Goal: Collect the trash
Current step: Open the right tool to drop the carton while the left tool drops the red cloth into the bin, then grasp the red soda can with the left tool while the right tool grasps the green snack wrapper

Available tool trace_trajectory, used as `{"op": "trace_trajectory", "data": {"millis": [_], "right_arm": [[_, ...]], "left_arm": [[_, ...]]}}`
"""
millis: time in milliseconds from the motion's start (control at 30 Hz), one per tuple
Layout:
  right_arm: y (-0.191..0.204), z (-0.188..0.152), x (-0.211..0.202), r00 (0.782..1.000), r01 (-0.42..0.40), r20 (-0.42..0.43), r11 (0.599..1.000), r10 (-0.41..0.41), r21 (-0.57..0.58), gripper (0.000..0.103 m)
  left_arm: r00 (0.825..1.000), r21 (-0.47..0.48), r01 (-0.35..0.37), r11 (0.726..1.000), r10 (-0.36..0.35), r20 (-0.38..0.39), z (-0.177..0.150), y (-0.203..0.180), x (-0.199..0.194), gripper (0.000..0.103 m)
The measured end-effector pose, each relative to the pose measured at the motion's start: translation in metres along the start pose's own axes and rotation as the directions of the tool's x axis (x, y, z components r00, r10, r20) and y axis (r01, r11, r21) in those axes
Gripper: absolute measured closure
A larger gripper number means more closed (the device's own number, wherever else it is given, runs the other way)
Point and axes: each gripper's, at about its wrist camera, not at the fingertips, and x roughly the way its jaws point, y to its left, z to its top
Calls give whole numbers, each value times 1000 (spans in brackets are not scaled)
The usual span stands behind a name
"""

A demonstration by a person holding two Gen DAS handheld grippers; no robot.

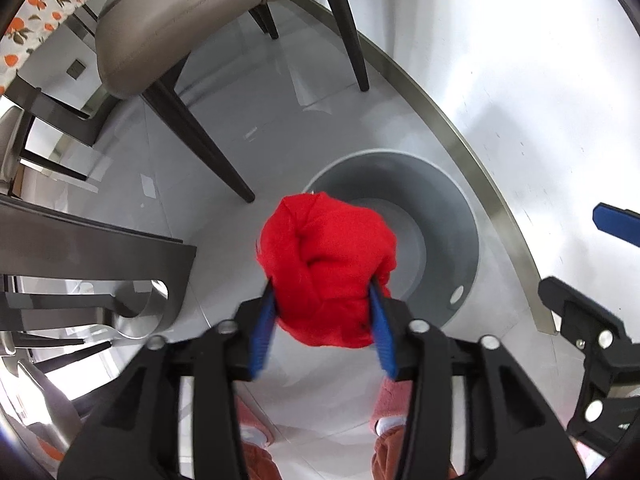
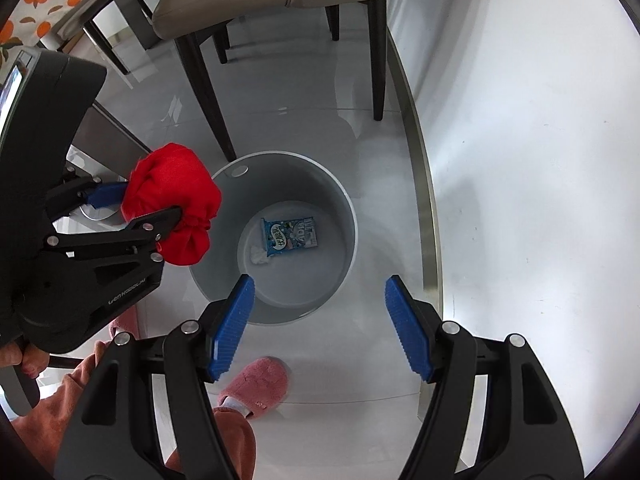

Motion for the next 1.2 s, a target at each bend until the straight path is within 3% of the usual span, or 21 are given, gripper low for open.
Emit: {"op": "trace_trajectory", "data": {"millis": [100, 300, 400, 700, 933, 1200], "right_arm": [[-3, 0, -3, 1000, 5, 3, 1000, -5, 5, 37], [-6, 2, -13, 1000, 18, 11, 1000, -18, 18, 37], [-6, 4, -23, 1000, 21, 14, 1000, -21, 19, 37], [-2, 10, -62, 999, 20, 33, 999, -21, 30, 35], [-3, 22, -111, 998, 21, 56, 1000, -22, 23, 31], [6, 47, -209, 995, 39, 87, 999, -40, 11, 28]], "left_arm": [[1000, 4, -14, 1000, 14, 19, 4, -4, -5, 45], [999, 16, -9, 1000, 9, 39, 9, -5, -19, 44], [999, 14, -1, 1000, 0, 45, 11, -2, -31, 37], [998, -2, 4, 1000, -4, 70, 11, 16, -80, 36], [995, -24, 44, 999, -42, 91, 10, 29, -150, 36], [987, -32, 78, 996, -73, 142, 9, 60, -260, 31]]}}
